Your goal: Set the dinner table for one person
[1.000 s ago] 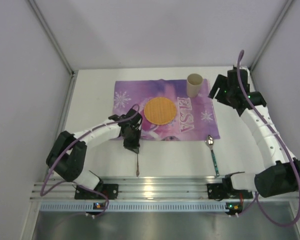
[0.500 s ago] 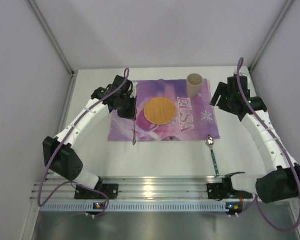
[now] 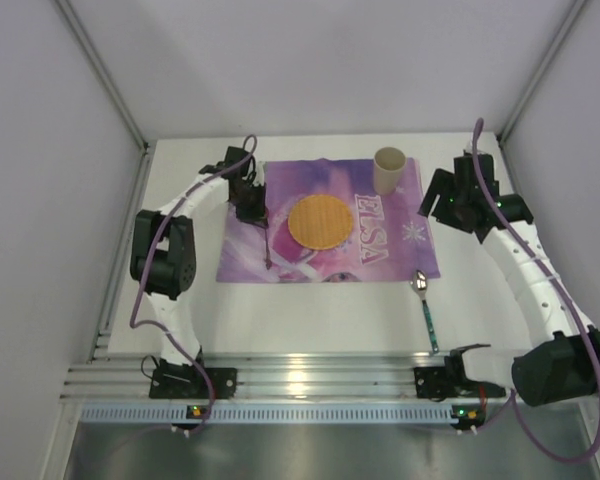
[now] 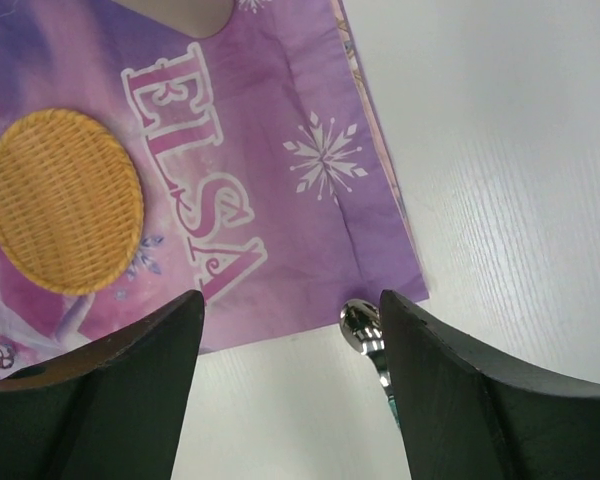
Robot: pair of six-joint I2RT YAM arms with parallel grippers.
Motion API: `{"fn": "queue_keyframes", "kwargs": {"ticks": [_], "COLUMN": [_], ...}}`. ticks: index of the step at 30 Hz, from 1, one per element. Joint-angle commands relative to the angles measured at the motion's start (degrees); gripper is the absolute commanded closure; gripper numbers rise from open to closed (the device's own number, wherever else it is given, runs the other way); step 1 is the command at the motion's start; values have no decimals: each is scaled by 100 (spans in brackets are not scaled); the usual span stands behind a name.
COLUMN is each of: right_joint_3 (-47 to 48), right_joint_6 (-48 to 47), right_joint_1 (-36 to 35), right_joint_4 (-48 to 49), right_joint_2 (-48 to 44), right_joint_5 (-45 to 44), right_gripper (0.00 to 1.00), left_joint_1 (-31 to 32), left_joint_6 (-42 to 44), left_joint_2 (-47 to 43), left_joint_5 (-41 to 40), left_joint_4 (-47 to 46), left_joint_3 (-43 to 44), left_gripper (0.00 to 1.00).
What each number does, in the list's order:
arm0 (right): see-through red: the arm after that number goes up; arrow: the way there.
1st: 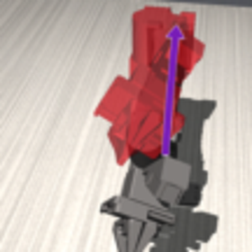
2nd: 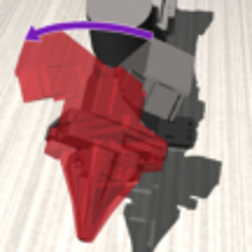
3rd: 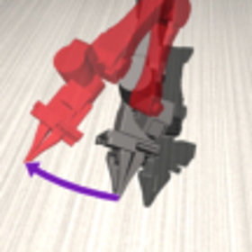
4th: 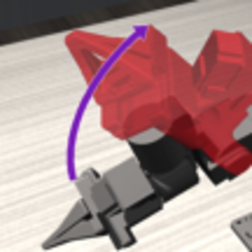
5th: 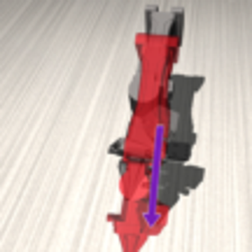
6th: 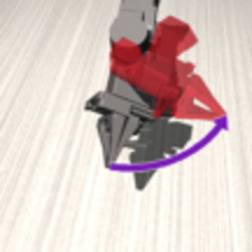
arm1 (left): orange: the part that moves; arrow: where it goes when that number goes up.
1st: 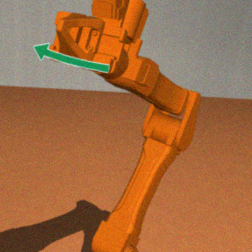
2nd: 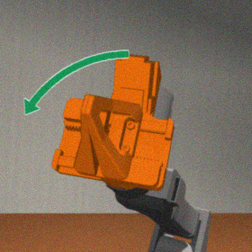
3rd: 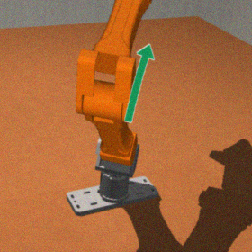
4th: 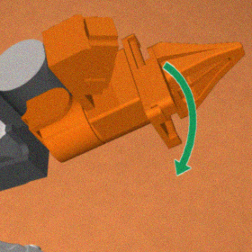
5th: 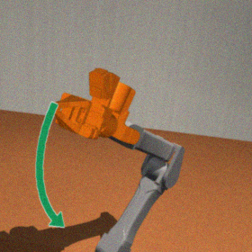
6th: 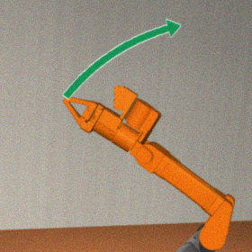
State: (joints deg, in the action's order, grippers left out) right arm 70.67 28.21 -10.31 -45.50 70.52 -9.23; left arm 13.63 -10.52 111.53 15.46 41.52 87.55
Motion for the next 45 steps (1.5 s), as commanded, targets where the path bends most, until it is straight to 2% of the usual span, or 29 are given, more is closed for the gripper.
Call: {"fn": "queue_keyframes", "kwargs": {"ticks": [1, 6, 10, 11, 12, 13, 14, 15, 20, 27, 29, 31, 35, 39, 45], "right_joint_3": [-71, -238, -361, -370, -370, -361, -361, -361, -816, -1960, -1839, -1698, -1864, -2136, -2418], "right_joint_6": [-8, -43, -26, -34, -35, -17, -26, -34, -175, 167, 420, 702, 1099, 1380, 1574], "right_joint_1": [46, 46, 46, 37, 37, 29, 20, 29, -68, -366, -995, -1026, -1096, -1088, -1061], "right_joint_4": [-56, -126, -126, -135, -135, -144, -161, -188, -249, -460, -495, -723, -830, -926, -777], "right_joint_2": [-91, -232, -276, -250, -241, -232, -223, -223, -495, -1014, -909, -368, 452, 691, 691], "right_joint_5": [80, 97, 150, 159, 168, 185, 176, 168, -43, -70, -385, 17, 63, -456, -624], "right_gripper": [29, 29, 29, 29, 29, 29, 28, 28, 29, 34, 30, 33, 42, 44, 45], "left_joint_1": [-27, -281, -317, -317, -317, -317, -308, -308, -282, -282, -273, -282, -273, -282, -273], "left_joint_6": [234, 393, 692, 675, 648, 639, 587, 526, 323, -204, -222, -240, -196, -204, -275], "left_joint_2": [168, 212, 484, 545, 615, 633, 634, 590, 108, -1255, -1536, -1651, -1766, -1862, -2108], "left_joint_5": [414, 264, 27, -95, -157, -140, -131, -36, -193, -342, -264, -237, -158, -26, 106], "left_joint_4": [-706, -855, -646, -584, -566, -557, -557, -548, -619, -636, -601, -557, -355, -311, -416], "left_joint_3": [157, 166, 577, 640, 667, 702, 694, 676, 237, -623, -739, -809, -617, -572, -984], "left_gripper": [100, 100, 100, 92, 78, 40, 17, 2, 2, 2, 2, 3, 4, 4, 4]}}
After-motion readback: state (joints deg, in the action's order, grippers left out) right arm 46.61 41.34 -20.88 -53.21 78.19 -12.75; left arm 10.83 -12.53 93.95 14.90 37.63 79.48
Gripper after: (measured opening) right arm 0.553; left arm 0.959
